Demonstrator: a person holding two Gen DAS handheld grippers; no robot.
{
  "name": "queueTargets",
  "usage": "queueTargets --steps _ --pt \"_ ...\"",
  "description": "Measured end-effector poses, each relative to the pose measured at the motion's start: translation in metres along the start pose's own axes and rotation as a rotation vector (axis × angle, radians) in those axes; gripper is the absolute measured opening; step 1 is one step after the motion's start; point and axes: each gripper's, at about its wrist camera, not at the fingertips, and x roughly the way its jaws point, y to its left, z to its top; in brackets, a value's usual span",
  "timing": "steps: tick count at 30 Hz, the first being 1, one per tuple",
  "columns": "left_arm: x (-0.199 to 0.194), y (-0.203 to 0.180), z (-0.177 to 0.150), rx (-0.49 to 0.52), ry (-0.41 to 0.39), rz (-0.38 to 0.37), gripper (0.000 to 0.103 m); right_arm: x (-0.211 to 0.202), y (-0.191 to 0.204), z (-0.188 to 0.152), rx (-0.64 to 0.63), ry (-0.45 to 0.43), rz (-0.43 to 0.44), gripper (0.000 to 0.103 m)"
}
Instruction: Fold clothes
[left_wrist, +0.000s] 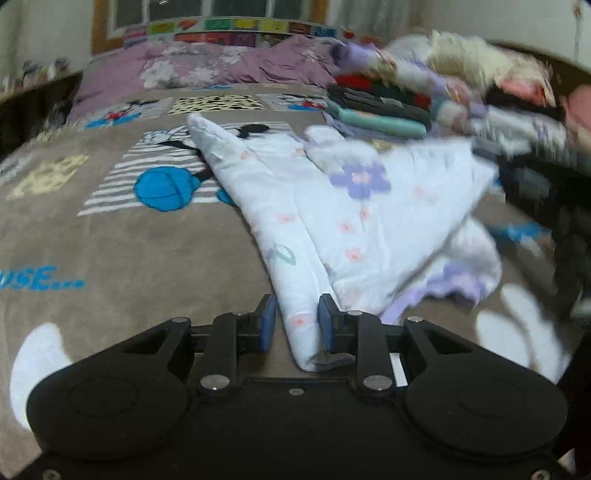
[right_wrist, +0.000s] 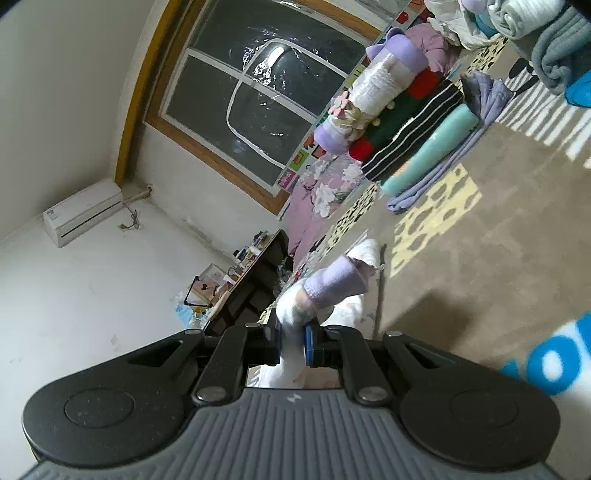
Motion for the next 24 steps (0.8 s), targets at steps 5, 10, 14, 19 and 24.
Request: queueTargets --steps 5,10,14,19,24 --pt "-0.018 0.018 0.012 -0.091 -0.086 0.039 0.025 -0.005 0.001 -0.001 0.006 0.012 0.034 0.014" --pt "-0.008 0.003 0.02 -0.08 -0.116 -0.003 0.025 -0.008 0.005 0.0 0.0 0.029 0.064 0.014" --pt "0.021 -0.009 0.011 0.021 0.051 0.016 0.025 -0.011 0.003 -0.001 0.013 0.031 0.057 0.014" --pt "0.006 0.0 0.031 -0.001 -0.036 0.024 0.025 -0.014 0.003 -0.008 0.015 0.067 0.031 0.014" --pt "0.028 0.027 0.066 -0.021 -0.086 0.088 0.025 -0.016 0.002 -0.008 0.026 0.061 0.043 0.014"
